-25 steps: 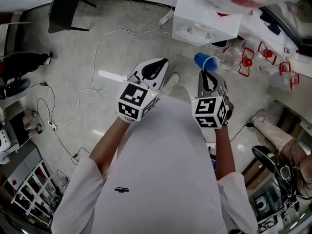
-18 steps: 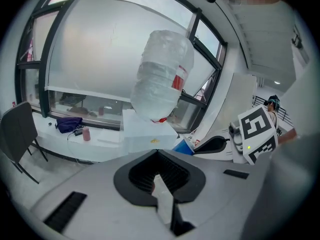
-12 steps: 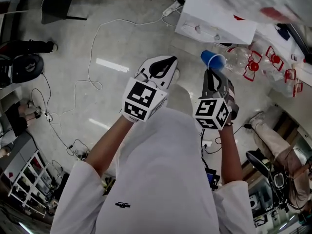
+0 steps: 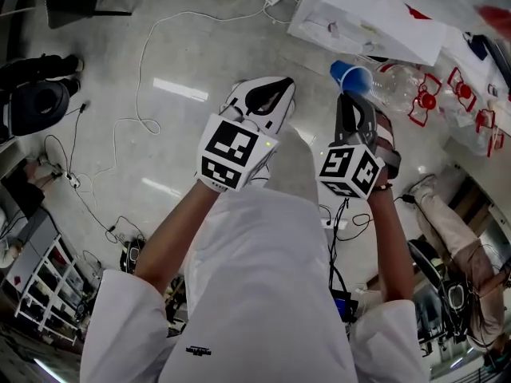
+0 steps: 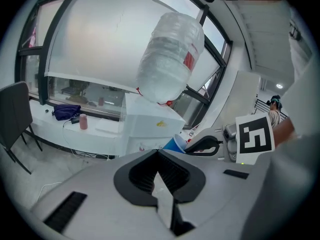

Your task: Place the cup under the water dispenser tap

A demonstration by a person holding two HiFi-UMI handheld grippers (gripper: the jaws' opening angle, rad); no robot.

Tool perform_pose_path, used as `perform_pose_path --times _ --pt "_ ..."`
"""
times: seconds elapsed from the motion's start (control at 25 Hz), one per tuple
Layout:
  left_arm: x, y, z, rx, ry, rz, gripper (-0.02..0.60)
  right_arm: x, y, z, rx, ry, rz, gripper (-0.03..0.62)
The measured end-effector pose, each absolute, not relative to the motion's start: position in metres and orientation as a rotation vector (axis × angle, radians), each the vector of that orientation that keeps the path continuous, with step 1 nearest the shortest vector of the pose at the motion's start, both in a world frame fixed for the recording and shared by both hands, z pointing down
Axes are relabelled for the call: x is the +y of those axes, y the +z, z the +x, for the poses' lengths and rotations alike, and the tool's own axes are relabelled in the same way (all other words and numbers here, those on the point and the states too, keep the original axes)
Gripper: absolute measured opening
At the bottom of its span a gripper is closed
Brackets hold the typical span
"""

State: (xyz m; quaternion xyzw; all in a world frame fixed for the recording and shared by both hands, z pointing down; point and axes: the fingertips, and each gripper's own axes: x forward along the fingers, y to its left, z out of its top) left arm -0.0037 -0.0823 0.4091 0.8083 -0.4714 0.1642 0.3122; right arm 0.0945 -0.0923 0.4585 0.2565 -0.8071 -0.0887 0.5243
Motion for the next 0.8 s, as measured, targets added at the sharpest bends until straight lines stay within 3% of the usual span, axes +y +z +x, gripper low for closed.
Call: perform_pose_path --times 0.8 --pt "-0.099 0.482 -0.003 -1.254 0.409 2.08 0.005 -0.122 0.564 0.102 -1.901 -0.238 0.616 0.021"
